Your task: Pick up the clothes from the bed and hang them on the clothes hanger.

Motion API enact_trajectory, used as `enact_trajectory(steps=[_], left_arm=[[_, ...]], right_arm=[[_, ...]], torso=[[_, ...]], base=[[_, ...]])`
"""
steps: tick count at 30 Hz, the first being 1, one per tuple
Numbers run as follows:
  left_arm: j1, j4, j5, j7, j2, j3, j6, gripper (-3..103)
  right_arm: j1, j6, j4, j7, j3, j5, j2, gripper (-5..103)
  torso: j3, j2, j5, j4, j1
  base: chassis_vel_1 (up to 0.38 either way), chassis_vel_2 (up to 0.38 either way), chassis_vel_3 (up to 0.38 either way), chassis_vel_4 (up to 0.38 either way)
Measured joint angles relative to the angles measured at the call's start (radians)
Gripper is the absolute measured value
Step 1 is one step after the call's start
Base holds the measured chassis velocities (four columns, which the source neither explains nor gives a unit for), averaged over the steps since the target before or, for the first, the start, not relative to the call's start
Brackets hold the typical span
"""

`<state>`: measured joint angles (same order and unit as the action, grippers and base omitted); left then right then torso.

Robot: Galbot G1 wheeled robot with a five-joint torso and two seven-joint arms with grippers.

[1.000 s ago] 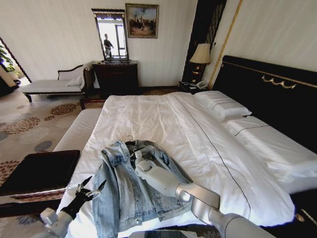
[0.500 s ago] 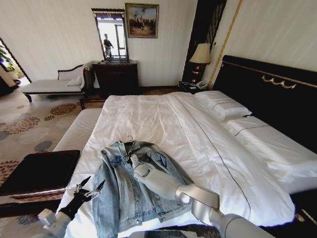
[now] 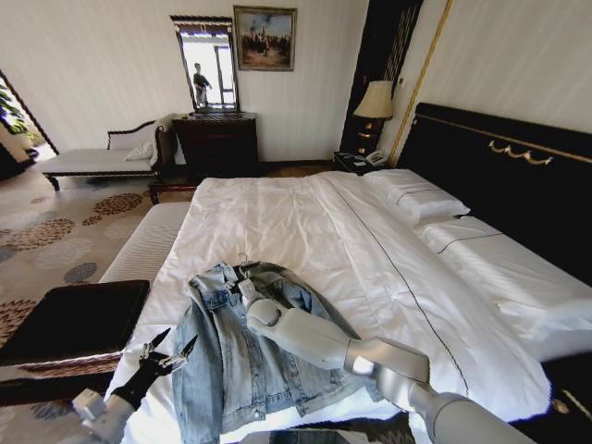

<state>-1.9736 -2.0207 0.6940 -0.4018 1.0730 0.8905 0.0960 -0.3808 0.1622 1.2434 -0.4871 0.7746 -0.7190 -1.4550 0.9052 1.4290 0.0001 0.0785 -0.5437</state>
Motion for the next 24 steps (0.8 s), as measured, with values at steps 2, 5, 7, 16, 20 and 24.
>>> enact_trajectory(steps=[2,5,7,16,20,24], left_arm=[[-0.001,0.0,0.0,0.0,0.0,0.001,0.0,100],[-0.005,-0.006,0.0,0.0,0.004,0.005,0.0,100],[-0.007,-0.009,0.001,0.0,0.005,0.009,0.0,100],[-0.034,-0.012,0.009,-0.001,0.016,0.036,0.012,100],[-0.026,-0.018,-0.001,0.0,0.039,0.027,0.012,100],[-0.018,-0.02,-0.011,0.006,0.05,0.02,0.009,100]], right_arm=[[-0.004,0.006,-0.007,0.014,0.018,0.022,0.004,87],[-0.039,-0.018,-0.11,0.039,0.043,0.151,-0.031,99],[-0.046,-0.029,-0.132,0.04,0.034,0.167,-0.046,99],[0.005,-0.074,-0.213,0.045,-0.038,0.235,-0.155,100],[0.069,-0.039,-0.28,0.091,-0.012,0.241,-0.156,100],[0.117,-0.016,-0.326,0.14,0.014,0.236,-0.155,100]], torso=[[0.0,0.0,-0.0001,0.0,0.0],[0.0,0.0,-0.0002,0.0002,0.0],[0.0,0.0,-0.0002,0.0002,0.0],[0.0,0.0,-0.0002,-0.0003,0.0],[0.0,0.0,-0.0001,0.0002,0.0],[0.0,0.0,-0.0001,0.0001,0.0]], base=[[0.0,0.0,0.0,0.0],[0.0,0.0,0.0,0.0],[0.0,0.0,0.0,0.0],[0.0,0.0,0.0,0.0],[0.0,0.0,0.0,0.0],[0.0,0.0,0.0,0.0]])
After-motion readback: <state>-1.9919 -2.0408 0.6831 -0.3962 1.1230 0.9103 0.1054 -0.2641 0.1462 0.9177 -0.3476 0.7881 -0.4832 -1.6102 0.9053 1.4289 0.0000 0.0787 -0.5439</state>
